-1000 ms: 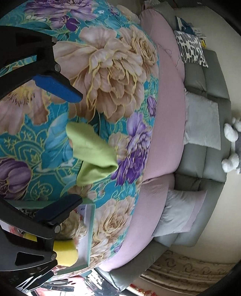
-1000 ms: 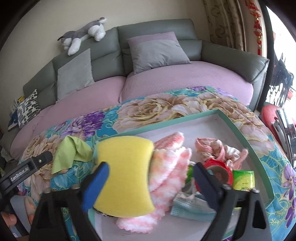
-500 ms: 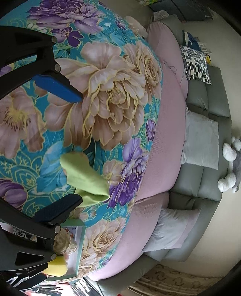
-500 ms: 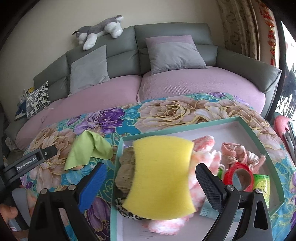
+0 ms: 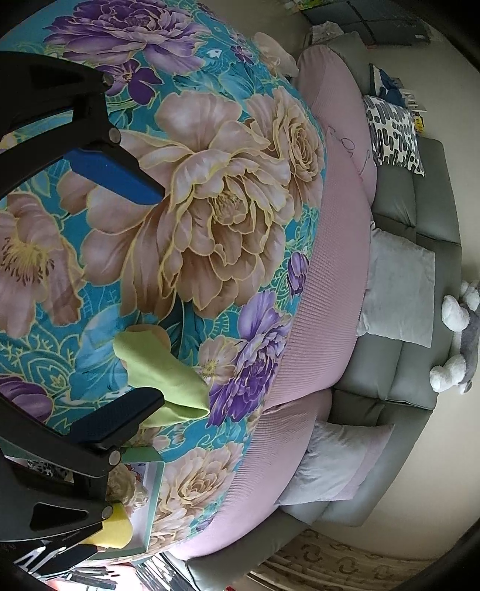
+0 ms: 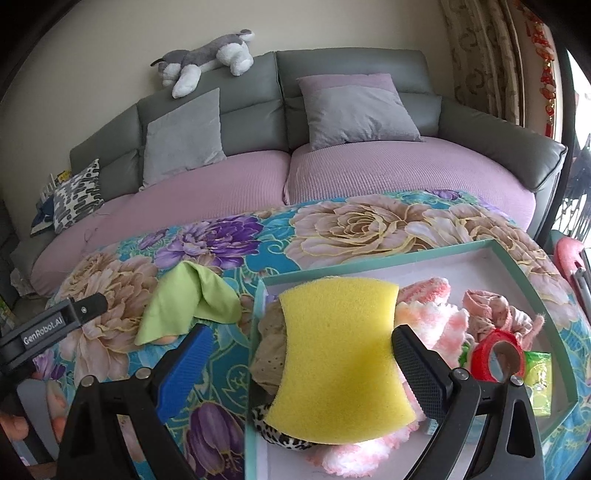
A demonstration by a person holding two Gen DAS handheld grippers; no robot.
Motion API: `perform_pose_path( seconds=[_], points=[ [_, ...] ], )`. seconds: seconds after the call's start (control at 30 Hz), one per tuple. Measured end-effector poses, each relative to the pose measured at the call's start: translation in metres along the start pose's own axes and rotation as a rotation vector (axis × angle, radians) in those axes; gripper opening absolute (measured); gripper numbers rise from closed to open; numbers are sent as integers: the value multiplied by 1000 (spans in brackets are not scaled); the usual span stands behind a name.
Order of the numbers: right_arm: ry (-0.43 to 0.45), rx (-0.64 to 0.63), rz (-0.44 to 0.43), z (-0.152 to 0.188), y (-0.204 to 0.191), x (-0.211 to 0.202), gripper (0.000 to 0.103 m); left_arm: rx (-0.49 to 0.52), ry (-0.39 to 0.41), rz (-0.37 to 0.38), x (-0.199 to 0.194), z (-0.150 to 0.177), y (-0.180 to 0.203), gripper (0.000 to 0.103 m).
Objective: Organize soft objects
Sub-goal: 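Withdraw both open tools from the tray toward the green cloth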
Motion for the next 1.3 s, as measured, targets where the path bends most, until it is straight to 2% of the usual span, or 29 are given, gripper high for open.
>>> perform_pose_path(
  seconds=[0.33, 0.5, 0.77, 0.87, 0.97, 1.13, 1.2, 1.3],
  points=[
    [40, 5, 1, -12, -19, -1, 99, 37, -32, 33, 14, -9, -7, 99],
    [50, -10, 39, -17, -20, -6, 99, 55, -57, 61, 24, -10, -2, 99],
    [123, -36, 61, -36, -24, -26, 99, 87, -52, 89, 28, -15, 5, 99],
    [130, -35, -2, -41, -32, -23, 98, 95, -45, 94, 30, -16, 5, 99],
    [117, -42, -59, -46, -46, -14, 93, 99, -52, 103, 34, -17, 4, 99],
    [114, -84, -94, -52, -67, -2, 91, 106, -58, 105, 40, -18, 2, 99],
    [97, -73, -103, -51, -67, 8, 87, 114, -62, 102, 43, -17, 2, 99],
    [74, -36, -114, -51, -62, 22, 87, 118, -78, 105, 49, -16, 3, 96]
  ],
)
Point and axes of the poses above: each gripper's, at about its wrist camera, not at the fingertips, and x roughly the way its jaws point, y to its right, z to its underside, the point moved 1 cm from there along x, roughly the way its jaws point, and after that the axes turned 10 degrees about -x, right-handed, at the moved point
